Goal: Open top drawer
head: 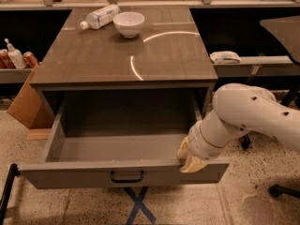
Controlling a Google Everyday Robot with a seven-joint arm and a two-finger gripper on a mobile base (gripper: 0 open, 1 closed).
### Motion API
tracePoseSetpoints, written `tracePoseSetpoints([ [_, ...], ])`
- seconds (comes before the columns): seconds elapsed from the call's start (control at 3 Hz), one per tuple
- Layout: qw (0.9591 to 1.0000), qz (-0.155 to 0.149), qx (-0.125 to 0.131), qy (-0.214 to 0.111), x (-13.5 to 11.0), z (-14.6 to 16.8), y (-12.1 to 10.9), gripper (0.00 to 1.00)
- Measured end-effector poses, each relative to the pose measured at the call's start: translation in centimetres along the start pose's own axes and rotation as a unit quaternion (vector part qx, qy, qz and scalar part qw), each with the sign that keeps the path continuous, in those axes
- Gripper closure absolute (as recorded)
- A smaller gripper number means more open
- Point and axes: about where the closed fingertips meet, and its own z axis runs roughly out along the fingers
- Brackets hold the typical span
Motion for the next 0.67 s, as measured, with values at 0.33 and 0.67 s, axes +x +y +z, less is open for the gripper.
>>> tracePoseSetpoints([
  [0.33,1.0,-0.001,0.0,0.001,-0.06,-0.03,0.04,0.54],
  [0.67,1.0,-0.002,0.0,0.001,-0.11,-0.07,0.07,0.3],
])
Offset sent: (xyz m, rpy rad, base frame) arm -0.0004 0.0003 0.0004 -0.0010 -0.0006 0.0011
